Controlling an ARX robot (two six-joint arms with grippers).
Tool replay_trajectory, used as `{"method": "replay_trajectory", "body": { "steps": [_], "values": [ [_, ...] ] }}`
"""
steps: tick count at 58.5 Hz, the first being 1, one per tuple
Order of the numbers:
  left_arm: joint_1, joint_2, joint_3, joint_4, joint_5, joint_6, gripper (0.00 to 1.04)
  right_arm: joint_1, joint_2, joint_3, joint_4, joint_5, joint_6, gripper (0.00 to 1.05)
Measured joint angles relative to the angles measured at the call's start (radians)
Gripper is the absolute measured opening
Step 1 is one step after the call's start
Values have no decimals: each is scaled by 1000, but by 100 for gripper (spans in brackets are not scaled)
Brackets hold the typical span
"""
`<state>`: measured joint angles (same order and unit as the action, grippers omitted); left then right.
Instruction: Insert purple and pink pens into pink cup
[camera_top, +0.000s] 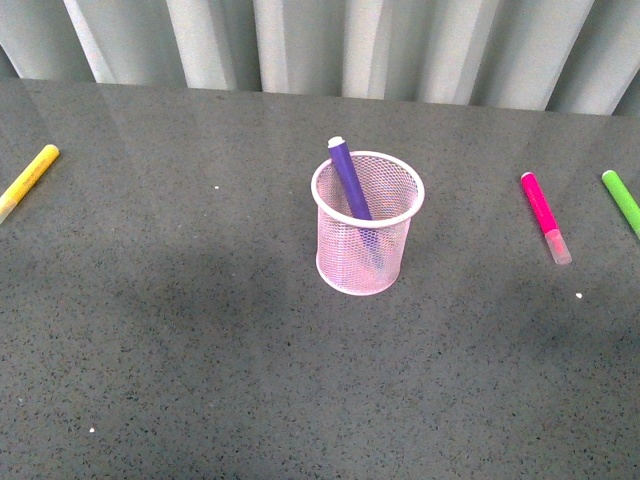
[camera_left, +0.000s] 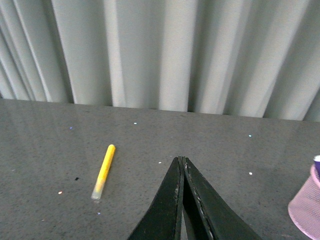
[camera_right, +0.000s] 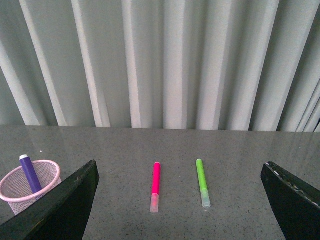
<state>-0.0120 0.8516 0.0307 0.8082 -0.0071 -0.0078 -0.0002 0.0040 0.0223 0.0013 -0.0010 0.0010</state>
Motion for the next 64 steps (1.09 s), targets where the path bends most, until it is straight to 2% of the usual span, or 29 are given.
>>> {"method": "replay_trajectory", "body": {
  "steps": [28,64],
  "values": [
    [10,-354,-23,-315,5,0,4,0,0,0,0,0,0,98],
    [10,-606,-23,-558,5,0,4,0,0,0,0,0,0,98]
  ]
}}
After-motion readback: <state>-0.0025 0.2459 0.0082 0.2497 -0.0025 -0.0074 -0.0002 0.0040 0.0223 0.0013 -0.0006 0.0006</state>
